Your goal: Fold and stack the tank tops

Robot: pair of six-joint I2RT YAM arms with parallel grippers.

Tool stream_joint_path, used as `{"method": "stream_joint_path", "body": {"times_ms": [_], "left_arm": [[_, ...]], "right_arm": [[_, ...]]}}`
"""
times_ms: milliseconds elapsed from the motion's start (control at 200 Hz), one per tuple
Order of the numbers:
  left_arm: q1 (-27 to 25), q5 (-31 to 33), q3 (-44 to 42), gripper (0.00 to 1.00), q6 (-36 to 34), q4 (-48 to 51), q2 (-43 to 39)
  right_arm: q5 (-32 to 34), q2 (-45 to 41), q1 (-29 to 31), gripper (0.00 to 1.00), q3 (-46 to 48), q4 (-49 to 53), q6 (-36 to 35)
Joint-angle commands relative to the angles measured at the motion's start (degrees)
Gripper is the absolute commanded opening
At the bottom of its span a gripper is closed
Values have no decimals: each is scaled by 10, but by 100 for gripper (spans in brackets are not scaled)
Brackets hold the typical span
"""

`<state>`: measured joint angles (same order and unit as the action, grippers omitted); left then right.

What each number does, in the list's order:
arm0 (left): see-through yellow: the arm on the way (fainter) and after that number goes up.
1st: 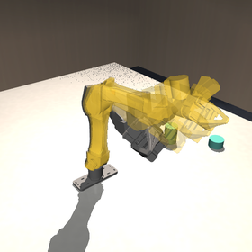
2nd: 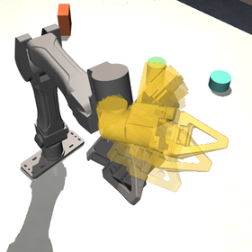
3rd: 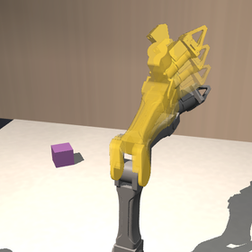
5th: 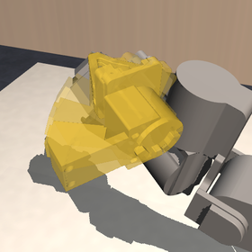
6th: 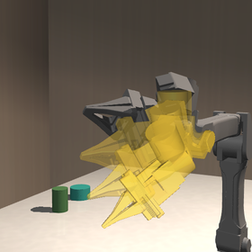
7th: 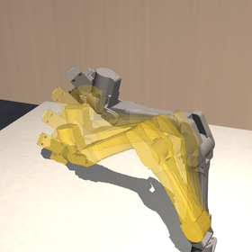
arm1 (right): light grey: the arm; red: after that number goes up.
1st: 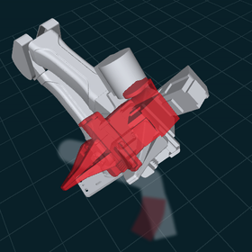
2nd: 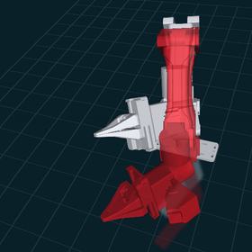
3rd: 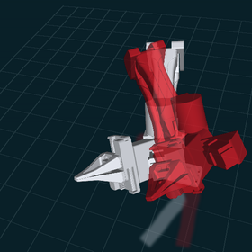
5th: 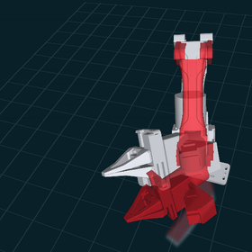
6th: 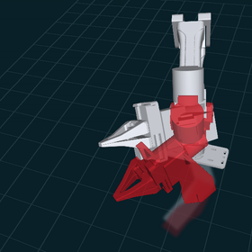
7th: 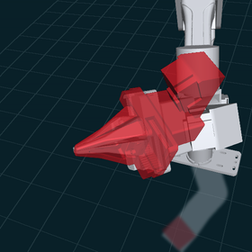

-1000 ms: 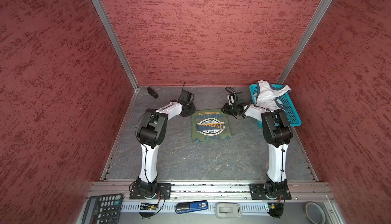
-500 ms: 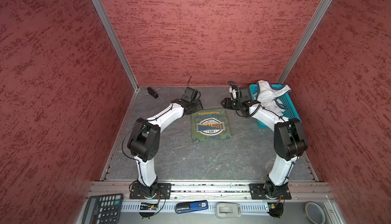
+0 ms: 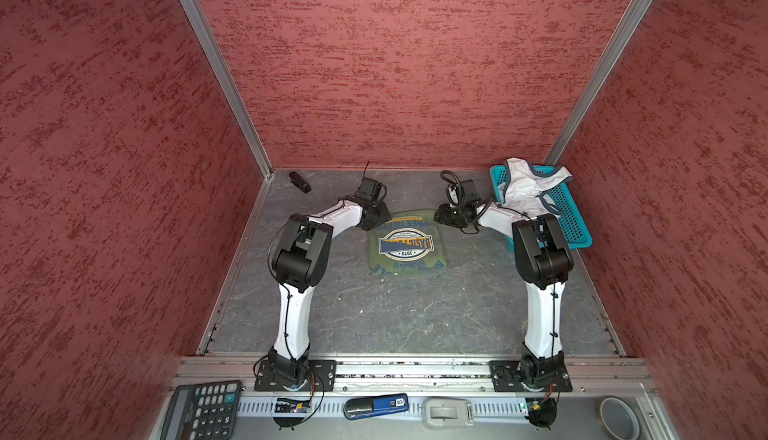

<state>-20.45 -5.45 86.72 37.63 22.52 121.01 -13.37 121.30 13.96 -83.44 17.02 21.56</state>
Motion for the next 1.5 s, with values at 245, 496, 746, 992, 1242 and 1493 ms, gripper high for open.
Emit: {"method": "stream_joint_path", "body": {"times_ms": [245,496,746,992,1242,1493], "left_arm": [[-12,30,-64,78,-36,84,-166],[-169,132,-187,81,0,127,-259],[-334,267,-19,83,-36,221,-94],[-380,357,110,87,-143,276,23],[-350,359,68,88,-203,245,39],[-274,355,-42,81,-245,191,-17]], "right_arm": [[-9,-228,3,63,158,-3,22],[-27,-433,15,68,377,-34,81],[-6,-550,18,70,519,-52,139],[19,-601,19,73,561,-52,153],[17,-602,19,74,573,-70,158],[15,-588,19,74,575,-77,158]]}}
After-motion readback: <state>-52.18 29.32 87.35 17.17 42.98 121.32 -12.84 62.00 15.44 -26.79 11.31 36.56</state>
